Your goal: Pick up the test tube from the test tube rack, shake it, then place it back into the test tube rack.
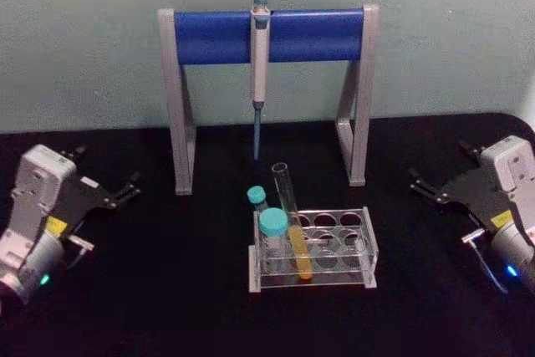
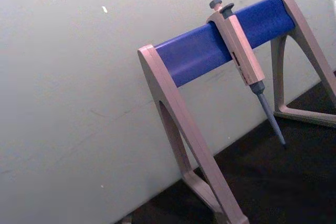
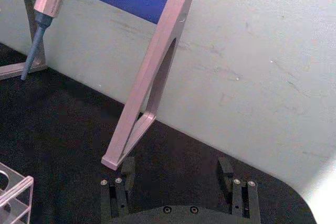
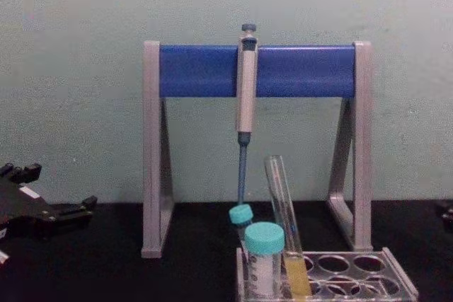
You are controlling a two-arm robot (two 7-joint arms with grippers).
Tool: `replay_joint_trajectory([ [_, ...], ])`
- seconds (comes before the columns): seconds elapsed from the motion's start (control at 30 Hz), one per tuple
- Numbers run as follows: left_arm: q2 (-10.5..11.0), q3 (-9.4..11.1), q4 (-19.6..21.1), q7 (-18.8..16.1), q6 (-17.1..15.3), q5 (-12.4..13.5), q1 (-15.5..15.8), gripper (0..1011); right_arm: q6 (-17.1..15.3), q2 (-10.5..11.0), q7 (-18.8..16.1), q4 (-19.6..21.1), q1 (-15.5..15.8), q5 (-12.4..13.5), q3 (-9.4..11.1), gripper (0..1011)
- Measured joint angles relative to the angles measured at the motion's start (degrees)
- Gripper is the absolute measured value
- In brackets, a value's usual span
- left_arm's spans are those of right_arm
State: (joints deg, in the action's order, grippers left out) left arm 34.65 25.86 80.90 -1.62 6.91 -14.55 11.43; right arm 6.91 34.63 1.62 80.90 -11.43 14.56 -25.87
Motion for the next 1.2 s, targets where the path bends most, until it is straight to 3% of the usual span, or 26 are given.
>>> replay_joint_trajectory([
  [1.2, 0.0, 0.0, 0.0, 0.0, 0.0, 0.0, 0.0, 1001, 0.0, 0.0, 0.0, 0.0, 0.0, 0.0, 0.0, 1000],
])
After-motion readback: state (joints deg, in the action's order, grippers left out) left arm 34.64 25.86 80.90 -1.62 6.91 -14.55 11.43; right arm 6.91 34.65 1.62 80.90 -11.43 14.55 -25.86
